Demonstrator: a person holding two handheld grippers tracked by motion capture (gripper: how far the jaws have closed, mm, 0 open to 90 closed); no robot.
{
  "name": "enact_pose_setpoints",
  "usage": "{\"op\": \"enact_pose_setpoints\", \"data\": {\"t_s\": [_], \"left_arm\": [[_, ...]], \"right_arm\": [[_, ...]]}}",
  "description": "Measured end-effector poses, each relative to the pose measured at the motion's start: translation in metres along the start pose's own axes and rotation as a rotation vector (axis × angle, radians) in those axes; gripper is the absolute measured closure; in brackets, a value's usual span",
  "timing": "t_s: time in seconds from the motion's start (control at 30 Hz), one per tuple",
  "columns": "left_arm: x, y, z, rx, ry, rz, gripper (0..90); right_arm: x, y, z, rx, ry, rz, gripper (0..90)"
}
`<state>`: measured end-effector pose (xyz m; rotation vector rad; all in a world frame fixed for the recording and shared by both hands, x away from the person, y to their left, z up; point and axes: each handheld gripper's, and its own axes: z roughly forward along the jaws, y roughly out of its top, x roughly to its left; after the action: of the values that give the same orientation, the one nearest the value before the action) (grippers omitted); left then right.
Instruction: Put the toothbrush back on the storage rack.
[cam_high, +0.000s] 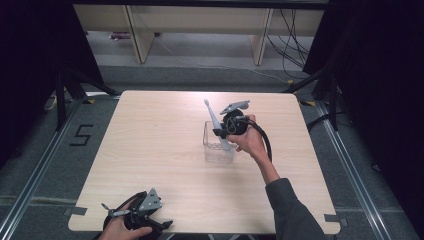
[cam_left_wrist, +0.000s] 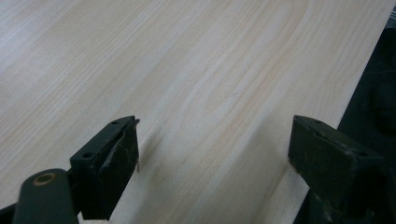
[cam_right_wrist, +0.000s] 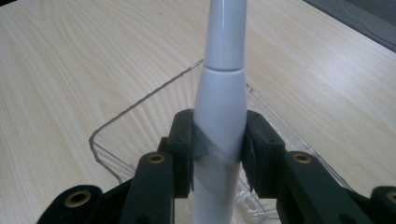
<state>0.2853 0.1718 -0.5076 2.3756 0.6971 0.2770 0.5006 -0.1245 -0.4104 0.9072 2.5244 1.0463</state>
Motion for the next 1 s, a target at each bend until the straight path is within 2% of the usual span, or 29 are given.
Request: {"op": "enact_pose_setpoints", "data": {"t_s": [0.03, 0.07, 0.17, 0.23, 0.27, 0.3, 0.43, 0.47, 0.5, 0.53, 0.57, 0.6, 0.63, 0.7, 0.73, 0.8, 0.87, 0.9, 0.93, 0.97, 1.0], "left_arm": [[0.000, 0.000, 0.000, -0.001, -0.001, 0.000, 15.6], [0.000, 0.000, 0.000, 0.000, -0.002, 0.001, 15.6], [0.000, 0.000, 0.000, -0.001, 0.000, -0.003, 15.5], [0.000, 0.000, 0.000, 0.000, -0.003, 0.001, 15.5], [0.000, 0.000, 0.000, -0.001, -0.002, 0.000, 15.6], [0.000, 0.000, 0.000, -0.001, -0.002, 0.000, 15.5], [0.000, 0.000, 0.000, -0.005, -0.001, -0.004, 15.5], [0.000, 0.000, 0.000, -0.006, 0.000, -0.003, 15.5], [0.000, 0.000, 0.000, -0.006, 0.000, -0.003, 15.5], [0.000, 0.000, 0.000, -0.006, -0.001, -0.003, 15.5], [0.000, 0.000, 0.000, -0.005, 0.000, -0.003, 15.5], [0.000, -0.001, 0.000, -0.001, 0.000, 0.001, 15.5], [0.000, -0.001, 0.000, -0.004, 0.001, -0.004, 15.5], [0.000, 0.000, 0.000, -0.006, 0.001, -0.005, 15.5], [0.000, 0.000, 0.000, -0.004, -0.003, -0.002, 15.5], [0.000, 0.000, 0.000, 0.003, -0.004, 0.000, 15.5], [0.000, -0.001, 0.000, 0.000, -0.001, 0.001, 15.5], [0.000, -0.001, 0.000, -0.001, 0.000, -0.001, 15.5], [0.000, -0.001, 0.000, -0.002, 0.000, -0.001, 15.5], [0.000, -0.001, 0.000, -0.002, 0.000, 0.000, 15.5], [-0.001, -0.001, 0.000, -0.005, 0.001, -0.003, 15.5]], "right_arm": [[0.002, 0.000, 0.001, 0.013, 0.004, 0.015, 66.9], [0.001, 0.001, 0.003, 0.007, -0.004, -0.004, 66.8], [0.001, 0.000, 0.008, 0.007, -0.006, -0.008, 66.9], [0.003, 0.001, 0.008, 0.039, -0.001, 0.005, 66.8], [0.004, 0.001, 0.010, 0.033, -0.004, 0.012, 66.8], [0.003, 0.001, 0.010, 0.038, -0.006, -0.007, 66.8], [0.002, 0.001, 0.015, 0.047, -0.010, -0.010, 66.8], [0.004, 0.002, 0.014, 0.068, 0.002, 0.017, 66.8], [0.003, 0.002, 0.016, 0.064, -0.002, 0.000, 66.8], [0.003, 0.002, 0.016, 0.069, 0.000, 0.007, 66.8], [0.006, 0.002, 0.017, 0.090, -0.009, 0.055, 66.8], [0.006, 0.002, 0.019, 0.072, -0.014, 0.037, 66.8], [0.005, 0.002, 0.019, 0.081, -0.007, 0.027, 66.7], [0.006, 0.002, 0.020, 0.080, -0.007, 0.054, 66.7], [0.005, 0.003, 0.022, 0.077, -0.027, 0.042, 66.7], [0.002, 0.004, 0.021, 0.083, 0.002, 0.007, 66.7], [0.003, 0.004, 0.022, 0.088, 0.005, 0.036, 66.6], [0.001, 0.004, 0.023, 0.085, 0.002, 0.025, 66.6], [0.002, 0.004, 0.022, 0.097, -0.012, 0.047, 66.6], [0.003, 0.004, 0.022, 0.115, -0.004, 0.081, 66.6], [0.003, 0.004, 0.023, 0.113, -0.008, 0.085, 66.6]]}}
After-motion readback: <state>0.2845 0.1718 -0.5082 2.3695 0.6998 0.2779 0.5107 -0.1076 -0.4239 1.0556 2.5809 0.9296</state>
